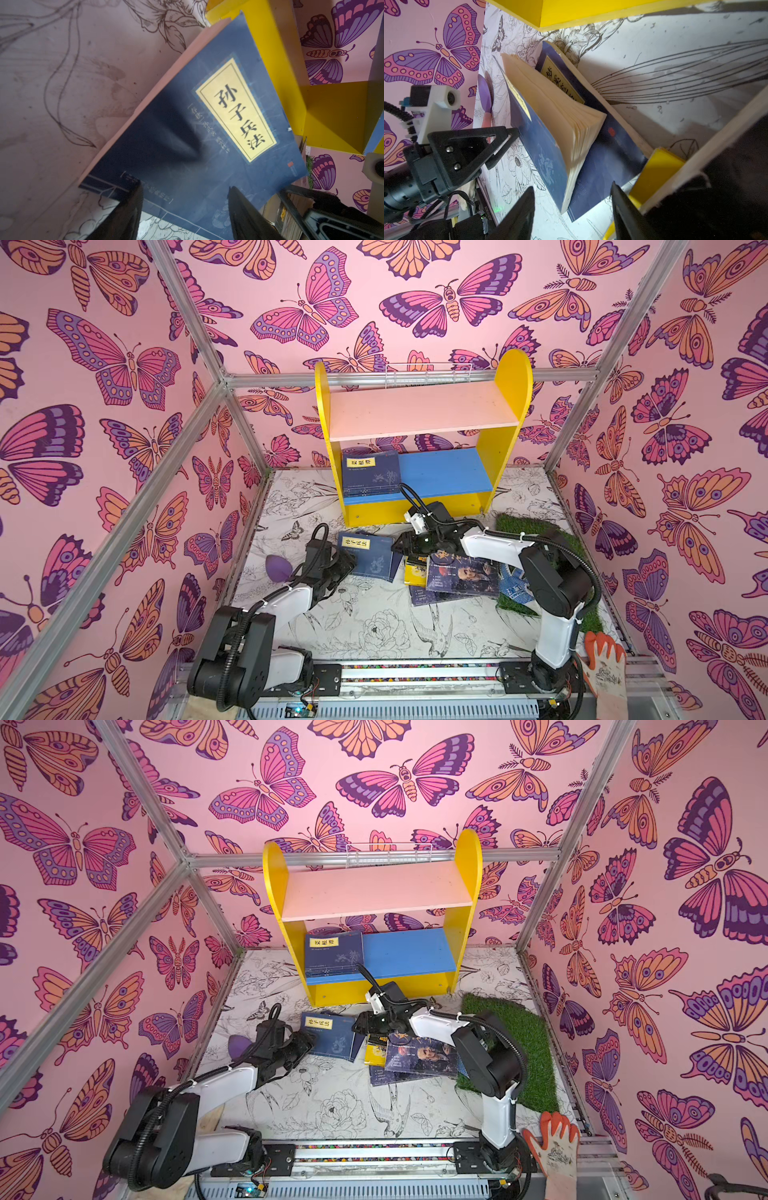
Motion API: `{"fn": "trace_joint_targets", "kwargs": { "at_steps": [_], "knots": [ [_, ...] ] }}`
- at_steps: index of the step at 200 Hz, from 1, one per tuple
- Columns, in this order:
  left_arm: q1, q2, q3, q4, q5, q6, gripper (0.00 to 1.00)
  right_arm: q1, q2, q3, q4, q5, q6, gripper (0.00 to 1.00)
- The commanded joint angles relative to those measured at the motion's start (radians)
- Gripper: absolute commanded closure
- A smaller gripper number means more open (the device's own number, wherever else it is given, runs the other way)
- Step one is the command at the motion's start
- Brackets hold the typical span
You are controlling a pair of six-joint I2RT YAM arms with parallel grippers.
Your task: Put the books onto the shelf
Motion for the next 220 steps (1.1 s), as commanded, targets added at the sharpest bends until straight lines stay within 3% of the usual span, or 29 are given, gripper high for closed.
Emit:
{"fn": "trace_joint_targets", "kwargs": {
  "at_steps": [1,39,151,170,197,220],
  "knots": [
    [0.0,0.051,-0.058,-0.173,0.01,-0.014,0.32,0.035,0.041,0.048,-0.099,-0.026,-0.051,0.42],
    [0.0,0.046,-0.057,-0.171,0.013,-0.008,0.32,0.036,0.114,0.12,-0.188,-0.008,-0.047,0.43],
    [-0.002,0.094,-0.053,-0.072,0.064,-0.038,0.32,0.048,0.226,0.223,-0.176,-0.114,-0.012,0.46],
    [-0.003,0.092,-0.056,-0.064,0.067,-0.043,0.32,0.048,0.21,0.205,-0.114,-0.128,-0.003,0.56],
    [0.0,0.063,-0.066,-0.065,0.06,-0.048,0.32,0.046,0.139,0.137,0.001,-0.122,0.013,0.87],
    [0.021,-0.001,-0.07,-0.087,0.085,-0.06,0.31,0.03,0.077,0.075,0.083,-0.147,0.031,0.99]
  ]
}}
